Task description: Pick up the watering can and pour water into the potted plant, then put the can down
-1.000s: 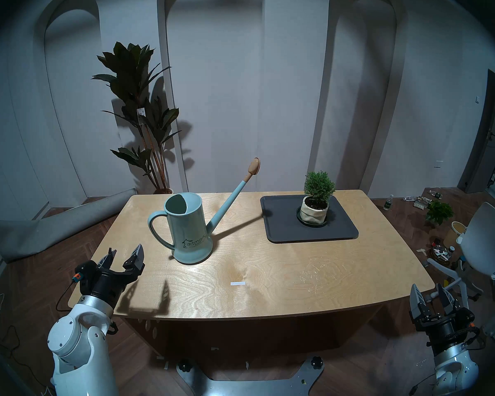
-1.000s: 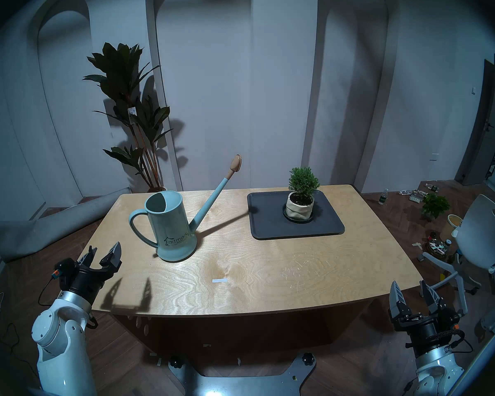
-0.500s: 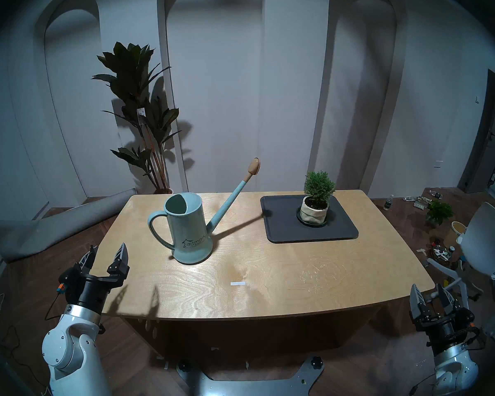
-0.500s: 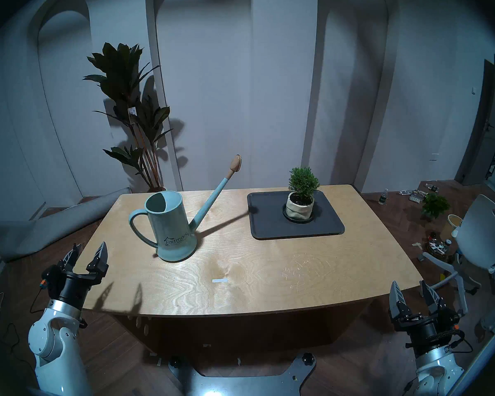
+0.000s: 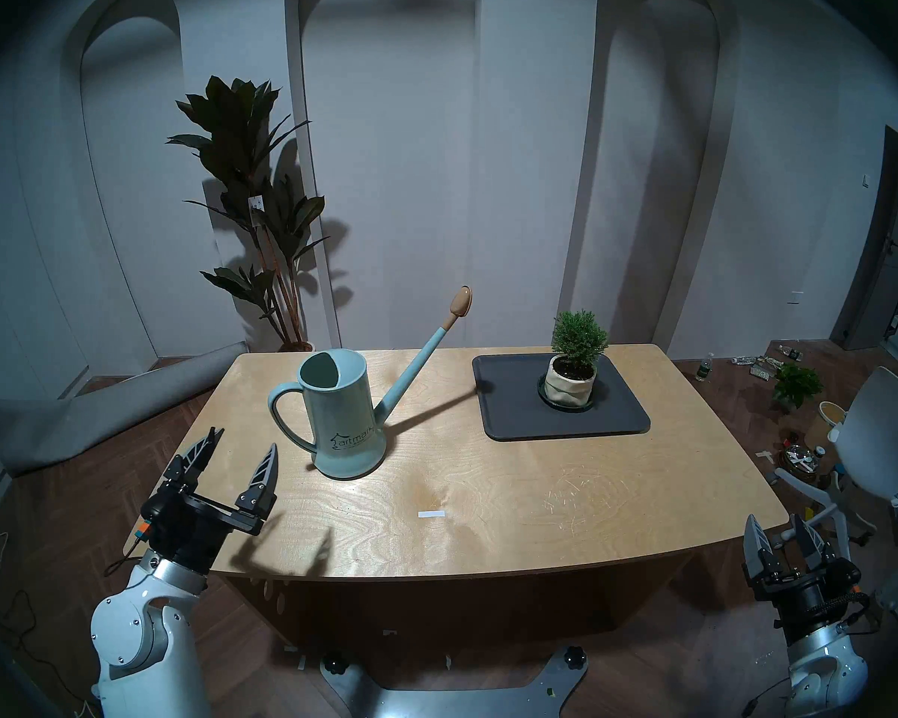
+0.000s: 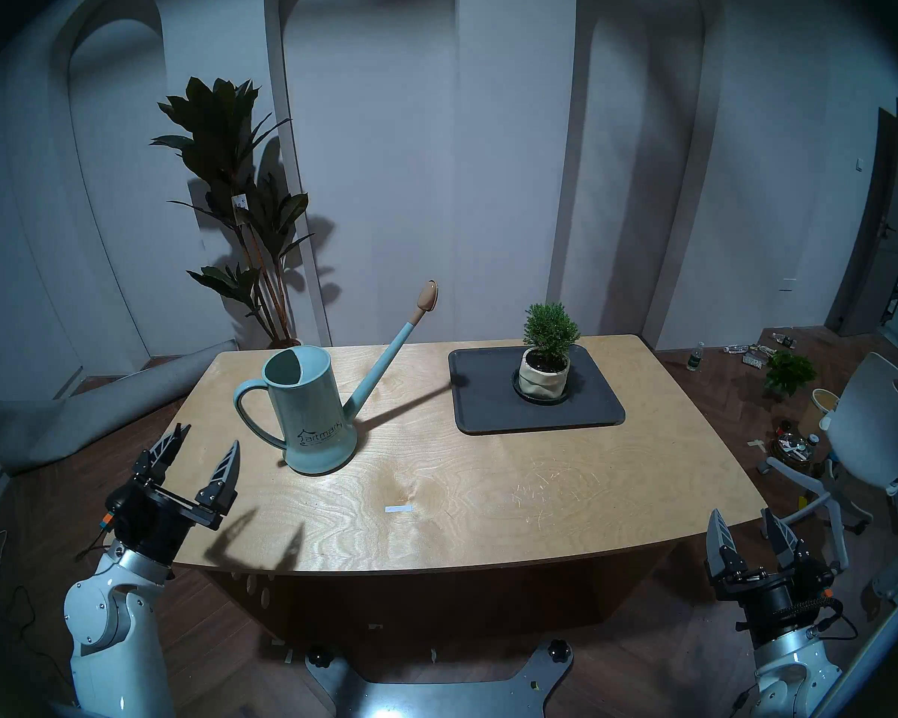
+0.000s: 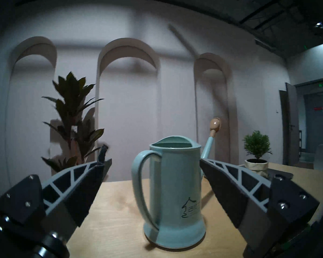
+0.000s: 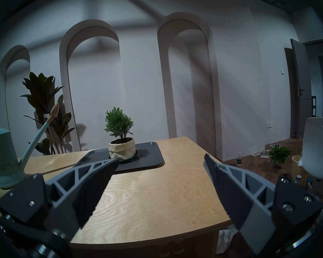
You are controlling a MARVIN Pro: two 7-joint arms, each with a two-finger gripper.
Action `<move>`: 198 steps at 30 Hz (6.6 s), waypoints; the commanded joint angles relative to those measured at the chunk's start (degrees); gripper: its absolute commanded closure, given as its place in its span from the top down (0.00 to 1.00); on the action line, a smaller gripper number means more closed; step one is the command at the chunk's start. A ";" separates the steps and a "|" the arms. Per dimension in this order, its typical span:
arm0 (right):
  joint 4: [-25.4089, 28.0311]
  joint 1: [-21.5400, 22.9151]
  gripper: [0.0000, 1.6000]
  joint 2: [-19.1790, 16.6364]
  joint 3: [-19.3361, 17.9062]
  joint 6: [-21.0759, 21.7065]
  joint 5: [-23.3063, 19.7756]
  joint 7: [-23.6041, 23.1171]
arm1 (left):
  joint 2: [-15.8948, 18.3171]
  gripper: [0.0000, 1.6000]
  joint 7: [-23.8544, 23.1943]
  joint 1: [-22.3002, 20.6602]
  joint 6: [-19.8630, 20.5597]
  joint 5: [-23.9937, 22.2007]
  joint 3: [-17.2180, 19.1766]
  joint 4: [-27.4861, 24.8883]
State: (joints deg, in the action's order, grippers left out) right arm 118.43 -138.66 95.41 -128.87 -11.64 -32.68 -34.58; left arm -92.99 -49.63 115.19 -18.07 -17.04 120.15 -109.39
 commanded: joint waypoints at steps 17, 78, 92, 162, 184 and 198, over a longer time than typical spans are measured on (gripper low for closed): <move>0.98 0.17 1.00 0.15 -0.19 0.04 0.19 0.02 | 7.06 1.00 4.63 -7.44 10.55 17.60 -0.82 -3.58; 1.39 0.34 1.00 0.67 -0.39 0.41 0.85 0.04 | -1.08 1.00 48.89 -9.44 10.38 12.83 -19.50 2.28; 1.71 0.35 1.00 0.90 -0.51 0.96 1.08 0.13 | 0.05 1.00 61.18 -15.14 8.02 15.89 -23.06 7.88; 1.86 0.93 1.00 1.71 -1.05 1.65 1.66 -0.48 | 8.09 0.00 43.99 -21.93 25.86 -1.39 -15.83 10.41; 1.60 1.25 1.00 1.83 -1.20 1.65 1.76 -0.75 | 2.88 0.00 44.64 -30.47 24.46 -7.58 -17.28 10.79; 1.58 1.37 1.00 1.95 -1.30 1.70 1.83 -0.91 | 3.89 0.00 44.10 -34.84 23.56 -8.52 -18.47 11.72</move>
State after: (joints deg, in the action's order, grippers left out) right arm 119.00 -137.32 97.45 -130.16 -9.82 -30.81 -35.36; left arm -90.42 -4.32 86.65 7.68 -25.04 101.85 -95.80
